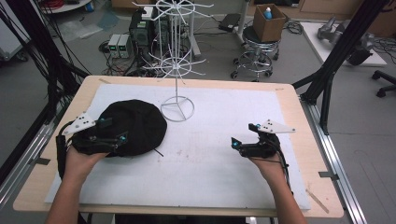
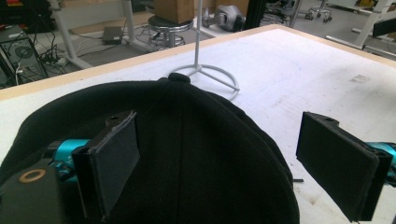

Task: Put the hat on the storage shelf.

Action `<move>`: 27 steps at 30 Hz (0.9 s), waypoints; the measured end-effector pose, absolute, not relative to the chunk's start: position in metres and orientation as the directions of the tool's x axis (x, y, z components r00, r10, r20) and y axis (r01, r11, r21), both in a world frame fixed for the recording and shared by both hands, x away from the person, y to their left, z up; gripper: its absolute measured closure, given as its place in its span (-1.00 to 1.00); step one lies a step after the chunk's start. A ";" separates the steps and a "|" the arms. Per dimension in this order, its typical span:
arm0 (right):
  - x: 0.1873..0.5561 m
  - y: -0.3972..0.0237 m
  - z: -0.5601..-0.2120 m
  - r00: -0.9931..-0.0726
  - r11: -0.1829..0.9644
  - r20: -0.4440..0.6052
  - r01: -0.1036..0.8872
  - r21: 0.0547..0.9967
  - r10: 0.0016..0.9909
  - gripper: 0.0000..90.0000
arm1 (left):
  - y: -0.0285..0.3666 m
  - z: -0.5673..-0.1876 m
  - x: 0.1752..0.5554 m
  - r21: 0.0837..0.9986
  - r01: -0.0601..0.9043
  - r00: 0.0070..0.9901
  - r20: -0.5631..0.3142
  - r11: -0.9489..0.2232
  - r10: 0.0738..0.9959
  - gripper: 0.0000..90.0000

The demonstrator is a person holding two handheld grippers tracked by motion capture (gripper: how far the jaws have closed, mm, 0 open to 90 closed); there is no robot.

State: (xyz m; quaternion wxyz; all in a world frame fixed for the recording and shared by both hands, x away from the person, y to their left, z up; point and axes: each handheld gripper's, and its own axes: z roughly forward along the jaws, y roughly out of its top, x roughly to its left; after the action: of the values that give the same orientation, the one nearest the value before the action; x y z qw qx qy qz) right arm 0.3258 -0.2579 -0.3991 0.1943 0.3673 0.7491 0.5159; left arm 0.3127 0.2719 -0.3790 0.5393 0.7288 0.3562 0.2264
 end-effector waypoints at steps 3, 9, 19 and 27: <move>0.325 -0.258 -0.400 -0.654 0.196 0.092 0.353 0.915 0.751 -0.88 | 0.272 -0.380 0.313 0.947 0.278 0.642 -0.058 -0.161 0.764 -0.70; 0.326 -0.256 -0.401 -0.659 0.198 0.093 0.353 0.914 0.747 -0.88 | 0.272 -0.379 0.313 0.948 0.278 0.640 -0.062 -0.156 0.766 -0.70; 0.325 -0.251 -0.402 -0.667 0.220 0.076 0.348 0.911 0.741 -0.88 | 0.274 -0.380 0.315 0.944 0.297 0.631 -0.081 -0.143 0.772 -0.70; 0.324 -0.259 -0.400 -0.655 0.195 0.092 0.352 0.916 0.750 -0.88 | 0.273 -0.371 0.327 0.940 0.303 0.606 -0.064 -0.156 0.793 -0.70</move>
State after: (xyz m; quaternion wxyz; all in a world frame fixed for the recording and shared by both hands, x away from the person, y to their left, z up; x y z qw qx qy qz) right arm 0.3241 -0.2587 -0.3996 0.1928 0.3680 0.7485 0.5168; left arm 0.3268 0.2733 -0.3714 0.5278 0.7241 0.3786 0.2319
